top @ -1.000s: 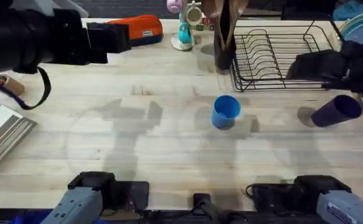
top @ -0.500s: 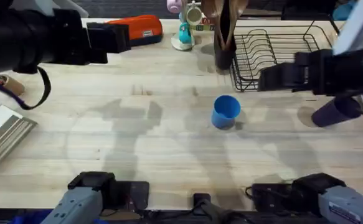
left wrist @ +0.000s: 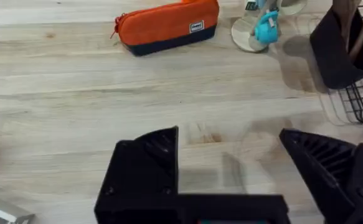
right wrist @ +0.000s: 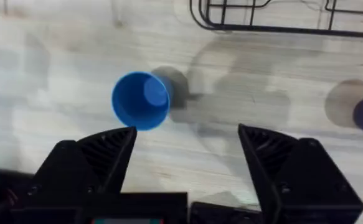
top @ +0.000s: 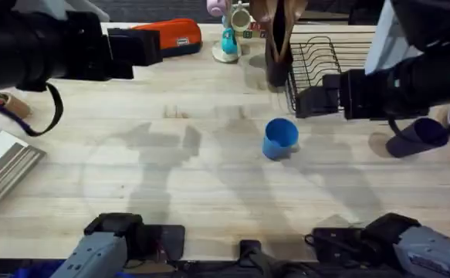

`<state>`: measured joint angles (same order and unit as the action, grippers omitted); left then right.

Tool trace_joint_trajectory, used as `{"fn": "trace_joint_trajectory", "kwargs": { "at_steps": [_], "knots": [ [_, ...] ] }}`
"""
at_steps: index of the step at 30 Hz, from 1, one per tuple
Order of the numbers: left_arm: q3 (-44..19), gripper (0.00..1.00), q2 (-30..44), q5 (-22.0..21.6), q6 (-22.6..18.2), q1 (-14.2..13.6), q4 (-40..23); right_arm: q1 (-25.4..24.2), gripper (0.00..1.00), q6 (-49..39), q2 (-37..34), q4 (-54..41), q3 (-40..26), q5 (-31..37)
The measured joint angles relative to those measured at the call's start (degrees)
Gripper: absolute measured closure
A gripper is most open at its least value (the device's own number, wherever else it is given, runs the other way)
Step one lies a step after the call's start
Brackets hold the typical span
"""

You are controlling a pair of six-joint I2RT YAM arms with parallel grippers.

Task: Pick up the cup on the table and put them onto the rack.

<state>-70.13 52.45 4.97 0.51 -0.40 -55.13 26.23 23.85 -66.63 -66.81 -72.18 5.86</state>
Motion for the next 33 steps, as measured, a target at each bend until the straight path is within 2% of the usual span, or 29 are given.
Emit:
{"fn": "trace_joint_trajectory", "kwargs": {
  "at_steps": [6, 13, 24, 33],
  "knots": [
    [0.0, 0.007, 0.0, 0.0, 0.0, 0.0, 0.0, 1.68, 0.004, 7.15, -1.16, 0.42, 0.0, 1.76],
    [0.0, 0.007, 0.0, 0.0, 0.0, 0.0, 0.0, 1.73, 0.004, 9.79, -2.76, 0.77, 0.25, 1.91],
    [0.0, 0.007, 0.0, 0.0, 0.0, 0.0, 0.0, 1.73, 0.004, 11.67, -4.18, 8.17, 9.29, 1.91],
    [0.0, 0.007, 0.0, 0.0, 0.0, 0.0, 0.0, 1.73, 0.008, 12.03, -7.53, 11.63, 11.98, 1.91]
  ]
}}
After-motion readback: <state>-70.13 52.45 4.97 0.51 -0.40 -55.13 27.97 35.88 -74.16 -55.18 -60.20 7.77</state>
